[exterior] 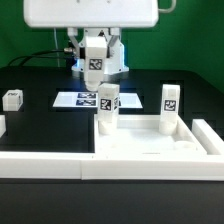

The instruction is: Assemble square table

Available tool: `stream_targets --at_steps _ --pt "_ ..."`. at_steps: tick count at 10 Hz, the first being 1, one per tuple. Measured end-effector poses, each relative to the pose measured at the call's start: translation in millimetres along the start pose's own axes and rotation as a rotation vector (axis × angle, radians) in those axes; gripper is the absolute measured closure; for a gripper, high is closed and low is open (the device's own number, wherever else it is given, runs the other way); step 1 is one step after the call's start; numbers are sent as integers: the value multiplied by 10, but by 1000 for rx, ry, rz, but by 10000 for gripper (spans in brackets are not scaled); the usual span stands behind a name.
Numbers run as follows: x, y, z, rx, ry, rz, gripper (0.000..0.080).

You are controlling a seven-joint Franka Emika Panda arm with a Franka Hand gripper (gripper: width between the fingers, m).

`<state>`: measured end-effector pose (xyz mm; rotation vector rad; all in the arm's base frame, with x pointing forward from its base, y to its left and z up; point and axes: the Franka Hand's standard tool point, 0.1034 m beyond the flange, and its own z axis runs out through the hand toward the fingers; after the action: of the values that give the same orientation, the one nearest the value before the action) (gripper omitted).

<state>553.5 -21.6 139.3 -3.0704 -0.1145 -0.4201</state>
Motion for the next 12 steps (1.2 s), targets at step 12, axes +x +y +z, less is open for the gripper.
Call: stream_targets --at_steps 12 --pt "415 -1043 557 1 306 16 509"
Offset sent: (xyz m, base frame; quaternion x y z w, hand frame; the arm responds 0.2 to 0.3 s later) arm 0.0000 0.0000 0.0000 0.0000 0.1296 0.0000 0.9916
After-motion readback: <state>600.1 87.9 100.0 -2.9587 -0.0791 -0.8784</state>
